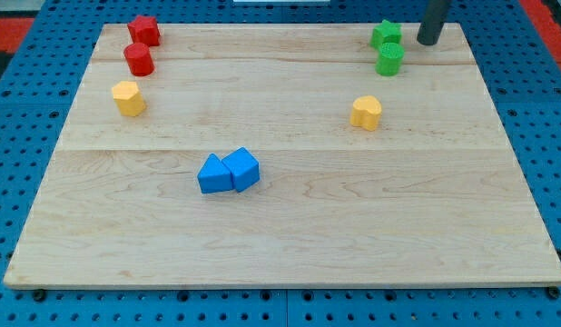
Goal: Push the green star to the right of the red circle
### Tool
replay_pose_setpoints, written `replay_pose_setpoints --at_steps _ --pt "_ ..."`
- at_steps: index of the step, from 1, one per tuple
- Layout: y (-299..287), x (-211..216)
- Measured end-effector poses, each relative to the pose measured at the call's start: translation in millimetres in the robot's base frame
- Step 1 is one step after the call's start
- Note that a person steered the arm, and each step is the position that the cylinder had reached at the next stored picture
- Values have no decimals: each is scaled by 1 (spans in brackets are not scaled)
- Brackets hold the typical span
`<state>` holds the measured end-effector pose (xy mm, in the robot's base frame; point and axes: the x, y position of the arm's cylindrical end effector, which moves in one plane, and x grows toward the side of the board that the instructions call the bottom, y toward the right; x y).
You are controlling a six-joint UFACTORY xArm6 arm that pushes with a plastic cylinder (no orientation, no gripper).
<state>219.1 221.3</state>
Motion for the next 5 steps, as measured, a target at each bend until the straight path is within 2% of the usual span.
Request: replay_pose_setpoints --at_steps 1,3,4,5 --pt "-32 -10" --pt "-92 35" --pt "-132 42" --pt "-153 29"
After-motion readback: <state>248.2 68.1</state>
